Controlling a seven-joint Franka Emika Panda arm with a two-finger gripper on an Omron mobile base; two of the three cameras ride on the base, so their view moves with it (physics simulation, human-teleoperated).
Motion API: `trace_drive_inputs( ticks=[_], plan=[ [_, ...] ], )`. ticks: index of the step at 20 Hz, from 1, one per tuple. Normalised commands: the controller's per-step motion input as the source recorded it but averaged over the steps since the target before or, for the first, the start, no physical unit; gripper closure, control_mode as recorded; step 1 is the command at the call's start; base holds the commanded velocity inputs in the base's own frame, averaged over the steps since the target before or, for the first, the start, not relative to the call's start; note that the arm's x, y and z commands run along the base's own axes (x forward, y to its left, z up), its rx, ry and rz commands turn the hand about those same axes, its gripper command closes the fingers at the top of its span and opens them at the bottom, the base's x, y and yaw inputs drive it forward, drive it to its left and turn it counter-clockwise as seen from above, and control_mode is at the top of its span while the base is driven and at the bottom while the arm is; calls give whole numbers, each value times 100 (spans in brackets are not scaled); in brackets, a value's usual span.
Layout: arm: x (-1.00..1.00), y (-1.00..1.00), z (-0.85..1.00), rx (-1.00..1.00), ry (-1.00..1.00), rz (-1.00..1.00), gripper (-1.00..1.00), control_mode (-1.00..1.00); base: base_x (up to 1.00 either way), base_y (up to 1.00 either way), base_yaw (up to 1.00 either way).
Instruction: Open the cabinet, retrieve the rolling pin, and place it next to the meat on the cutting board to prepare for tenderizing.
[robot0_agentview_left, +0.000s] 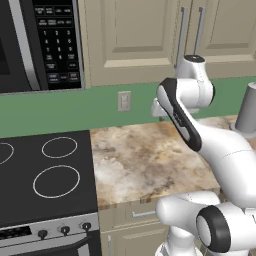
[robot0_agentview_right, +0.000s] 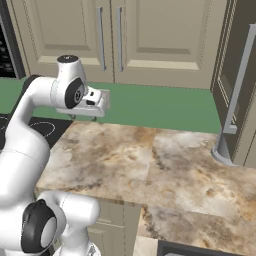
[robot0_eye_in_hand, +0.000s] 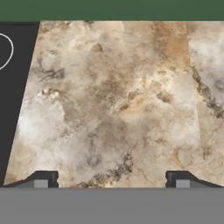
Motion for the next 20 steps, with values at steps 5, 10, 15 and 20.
trace_drive_inputs(
  ticks=[5, 10, 15, 20],
  plan=[
    [-13, -29, 3, 0, -23, -8, -100, -100, 0, 0, 0],
    [-4, -27, 18, 0, -27, -8, -100, -100, 0, 0, 0],
    [0, -23, 26, 0, -24, -8, -100, -100, 0, 0, 0],
    [0, -7, 22, 0, -21, -7, -100, -100, 0, 0, 0]
  ],
)
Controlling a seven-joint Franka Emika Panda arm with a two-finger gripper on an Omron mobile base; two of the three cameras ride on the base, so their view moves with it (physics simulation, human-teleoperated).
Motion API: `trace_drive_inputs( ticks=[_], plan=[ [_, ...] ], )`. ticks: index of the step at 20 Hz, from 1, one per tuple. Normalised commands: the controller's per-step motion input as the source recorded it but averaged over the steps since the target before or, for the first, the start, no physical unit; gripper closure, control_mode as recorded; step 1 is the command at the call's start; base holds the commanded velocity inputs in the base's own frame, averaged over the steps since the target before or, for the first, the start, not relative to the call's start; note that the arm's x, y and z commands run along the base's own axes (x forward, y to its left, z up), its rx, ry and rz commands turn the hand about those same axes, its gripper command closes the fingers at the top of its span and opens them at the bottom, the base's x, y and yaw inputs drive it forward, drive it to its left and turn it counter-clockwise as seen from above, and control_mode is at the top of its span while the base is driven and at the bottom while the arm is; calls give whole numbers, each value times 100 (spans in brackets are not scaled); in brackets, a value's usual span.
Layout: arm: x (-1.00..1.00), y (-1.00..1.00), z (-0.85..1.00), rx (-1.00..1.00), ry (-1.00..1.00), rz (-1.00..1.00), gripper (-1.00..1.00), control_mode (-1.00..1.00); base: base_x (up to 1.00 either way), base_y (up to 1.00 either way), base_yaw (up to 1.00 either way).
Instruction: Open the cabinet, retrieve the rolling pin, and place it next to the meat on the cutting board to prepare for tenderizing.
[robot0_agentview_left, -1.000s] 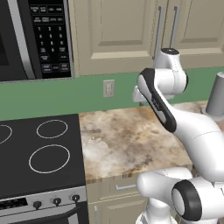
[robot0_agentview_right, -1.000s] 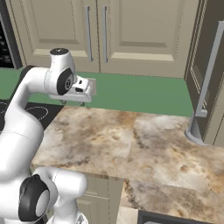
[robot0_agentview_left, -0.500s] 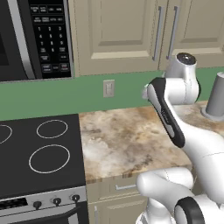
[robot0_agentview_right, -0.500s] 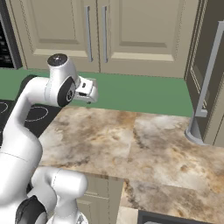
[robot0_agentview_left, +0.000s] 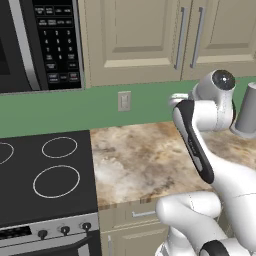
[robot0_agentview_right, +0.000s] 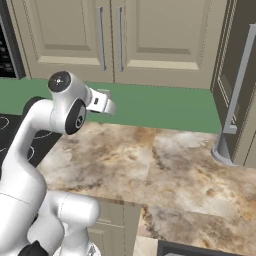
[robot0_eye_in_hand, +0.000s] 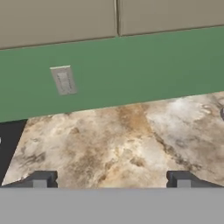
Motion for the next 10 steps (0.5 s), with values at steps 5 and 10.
trace_drive_inputs(
  ticks=[5, 10],
  plan=[
    [0, -19, 27, 0, -22, -6, -100, -100, 0, 0, 0],
    [0, -25, 21, 0, -19, -4, -100, -100, 0, 0, 0]
  ],
)
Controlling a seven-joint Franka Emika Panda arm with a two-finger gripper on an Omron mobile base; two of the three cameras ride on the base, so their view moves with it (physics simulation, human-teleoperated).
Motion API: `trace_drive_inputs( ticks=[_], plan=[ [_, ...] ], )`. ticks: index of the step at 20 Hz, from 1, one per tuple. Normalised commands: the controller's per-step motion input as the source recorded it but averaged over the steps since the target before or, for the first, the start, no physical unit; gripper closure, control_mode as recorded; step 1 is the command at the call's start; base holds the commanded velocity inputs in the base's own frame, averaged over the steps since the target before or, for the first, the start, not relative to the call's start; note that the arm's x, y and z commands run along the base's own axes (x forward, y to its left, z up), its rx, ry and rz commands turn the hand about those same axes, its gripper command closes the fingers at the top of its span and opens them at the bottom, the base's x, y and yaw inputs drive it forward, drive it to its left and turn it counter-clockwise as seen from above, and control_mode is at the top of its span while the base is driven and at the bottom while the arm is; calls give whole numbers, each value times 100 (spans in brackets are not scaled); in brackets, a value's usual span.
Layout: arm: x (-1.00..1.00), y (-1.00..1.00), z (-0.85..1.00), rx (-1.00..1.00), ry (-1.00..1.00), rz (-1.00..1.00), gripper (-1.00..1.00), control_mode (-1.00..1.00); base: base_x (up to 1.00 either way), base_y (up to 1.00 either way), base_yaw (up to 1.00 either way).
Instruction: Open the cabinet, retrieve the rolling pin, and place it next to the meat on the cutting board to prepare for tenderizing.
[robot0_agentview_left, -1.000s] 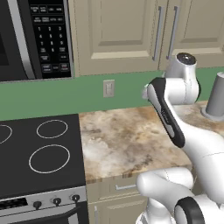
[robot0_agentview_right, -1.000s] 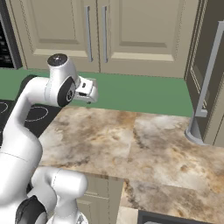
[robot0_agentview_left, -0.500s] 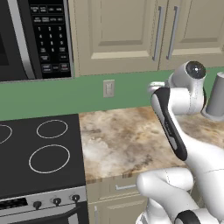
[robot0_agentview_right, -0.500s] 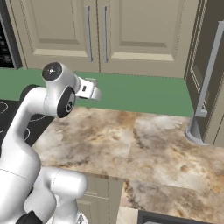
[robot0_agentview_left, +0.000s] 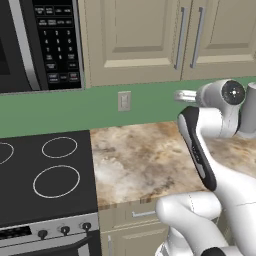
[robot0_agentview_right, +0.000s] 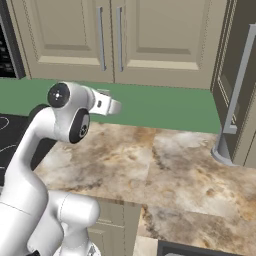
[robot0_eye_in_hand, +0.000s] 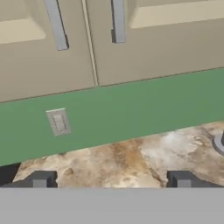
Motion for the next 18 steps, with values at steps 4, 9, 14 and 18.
trace_drive_inputs(
  ticks=[4, 9, 14, 18],
  plan=[
    [0, -22, 27, 0, -16, -1, -100, -100, 0, 0, 0],
    [3, 18, 14, -1, -9, -5, -100, -100, 0, 0, 0],
    [7, -1, 0, 2, 3, -2, -100, -100, 0, 0, 0],
    [0, -12, 0, 4, 0, 1, -100, -100, 0, 0, 0]
  ],
)
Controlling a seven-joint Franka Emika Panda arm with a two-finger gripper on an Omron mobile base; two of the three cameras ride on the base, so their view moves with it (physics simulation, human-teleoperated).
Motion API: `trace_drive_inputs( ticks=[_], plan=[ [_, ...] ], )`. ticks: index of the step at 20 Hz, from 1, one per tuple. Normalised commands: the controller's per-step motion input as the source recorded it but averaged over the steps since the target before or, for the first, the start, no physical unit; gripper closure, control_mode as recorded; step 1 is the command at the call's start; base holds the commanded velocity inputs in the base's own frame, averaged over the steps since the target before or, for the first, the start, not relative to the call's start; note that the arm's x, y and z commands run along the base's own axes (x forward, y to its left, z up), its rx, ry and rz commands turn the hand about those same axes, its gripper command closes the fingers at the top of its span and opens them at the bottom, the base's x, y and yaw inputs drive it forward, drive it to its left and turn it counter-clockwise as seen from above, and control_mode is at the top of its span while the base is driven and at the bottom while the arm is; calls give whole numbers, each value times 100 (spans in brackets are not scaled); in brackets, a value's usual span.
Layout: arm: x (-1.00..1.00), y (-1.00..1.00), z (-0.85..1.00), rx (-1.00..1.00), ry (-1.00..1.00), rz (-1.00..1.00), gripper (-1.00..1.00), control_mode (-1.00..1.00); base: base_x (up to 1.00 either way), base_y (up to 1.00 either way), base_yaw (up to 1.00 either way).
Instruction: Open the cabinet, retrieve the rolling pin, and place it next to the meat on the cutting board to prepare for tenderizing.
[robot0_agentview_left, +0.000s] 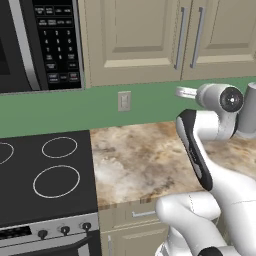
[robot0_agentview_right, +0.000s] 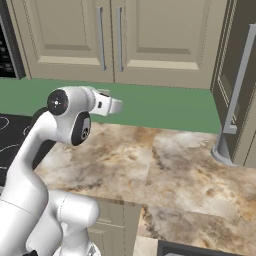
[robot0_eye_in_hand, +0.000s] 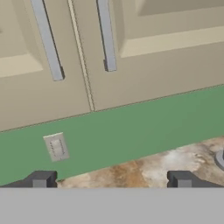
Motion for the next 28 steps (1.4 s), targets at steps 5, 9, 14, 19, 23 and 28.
trace_drive_inputs(
  ticks=[5, 9, 14, 19, 23, 28],
  plan=[
    [0, -2, 0, 0, 0, 0, -100, -100, 0, 0, 0],
    [0, -3, 0, 0, 0, 0, -100, -100, 0, 0, 0],
    [1, -4, 0, 0, 1, 0, -100, -100, 0, 0, 0],
    [11, -37, 0, 6, 4, 1, -100, -100, 0, 0, 0],
    [8, -55, 2, 12, 7, 11, -100, -100, 0, 0, 0],
    [8, -55, 15, 12, -7, 11, -100, -100, 0, 0, 0]
  ],
)
